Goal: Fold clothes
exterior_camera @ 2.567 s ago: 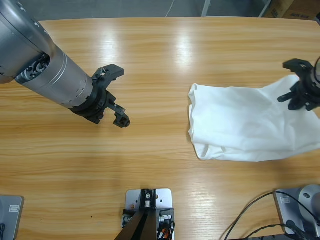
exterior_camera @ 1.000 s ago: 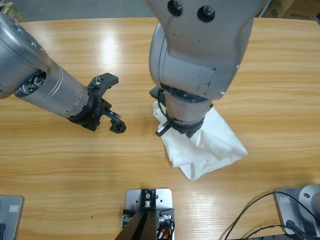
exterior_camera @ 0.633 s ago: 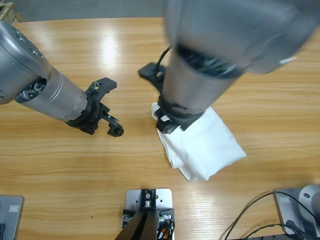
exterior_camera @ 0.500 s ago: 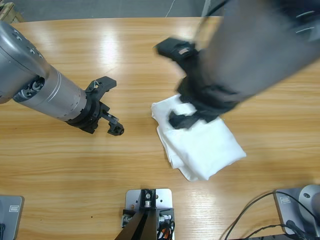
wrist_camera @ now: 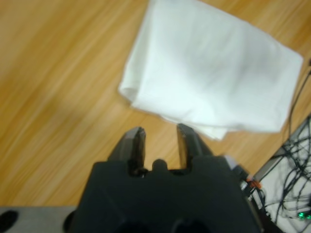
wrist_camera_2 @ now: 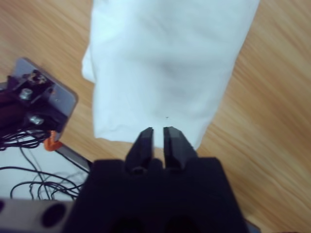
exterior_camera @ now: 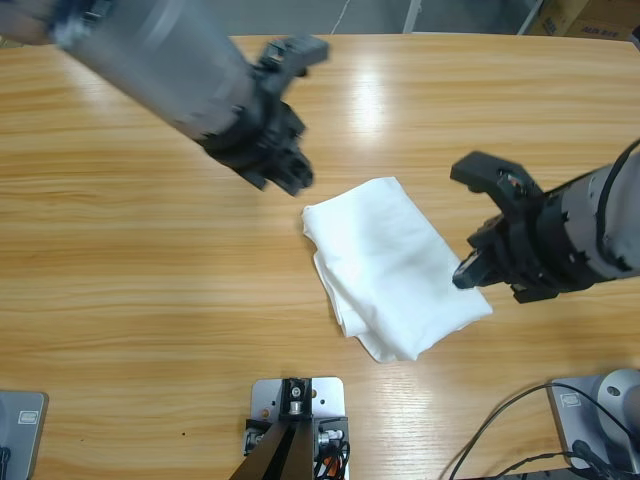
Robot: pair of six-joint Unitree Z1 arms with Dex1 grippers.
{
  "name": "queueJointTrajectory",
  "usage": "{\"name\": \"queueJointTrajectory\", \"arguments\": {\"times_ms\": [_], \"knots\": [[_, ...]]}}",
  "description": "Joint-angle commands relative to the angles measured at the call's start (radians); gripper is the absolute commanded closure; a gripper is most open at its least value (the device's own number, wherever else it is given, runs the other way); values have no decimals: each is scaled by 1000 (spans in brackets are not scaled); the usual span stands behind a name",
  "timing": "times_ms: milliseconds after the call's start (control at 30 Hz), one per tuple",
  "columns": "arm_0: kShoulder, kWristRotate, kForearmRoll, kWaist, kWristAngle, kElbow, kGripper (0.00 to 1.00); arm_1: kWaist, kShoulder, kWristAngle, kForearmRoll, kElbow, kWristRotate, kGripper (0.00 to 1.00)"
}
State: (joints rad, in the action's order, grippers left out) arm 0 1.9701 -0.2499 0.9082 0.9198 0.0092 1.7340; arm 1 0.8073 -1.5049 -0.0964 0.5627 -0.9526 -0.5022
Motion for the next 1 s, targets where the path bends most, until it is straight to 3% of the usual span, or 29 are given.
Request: {"name": "queueJointTrajectory", "arguments": {"times_ms": [33,433,700,833,933,967,1000], "knots": [[231,-88,11,31,-40,72,1000,-22,58,-15,-245,258,-39,1000],[360,-129,11,31,-46,68,1000,-27,-136,-31,-347,338,-82,1000],[396,-156,12,25,-37,51,1000,-27,-285,-21,-625,485,-98,1000],[338,-169,13,11,-28,14,1000,-27,-171,8,-575,488,-124,1000],[242,-163,58,8,67,30,1000,-27,15,57,-338,388,-125,995],[217,-152,106,8,110,48,1000,-27,61,72,-265,346,-123,728],[196,-144,137,7,141,53,1000,-27,109,88,-179,288,-119,365]]}}
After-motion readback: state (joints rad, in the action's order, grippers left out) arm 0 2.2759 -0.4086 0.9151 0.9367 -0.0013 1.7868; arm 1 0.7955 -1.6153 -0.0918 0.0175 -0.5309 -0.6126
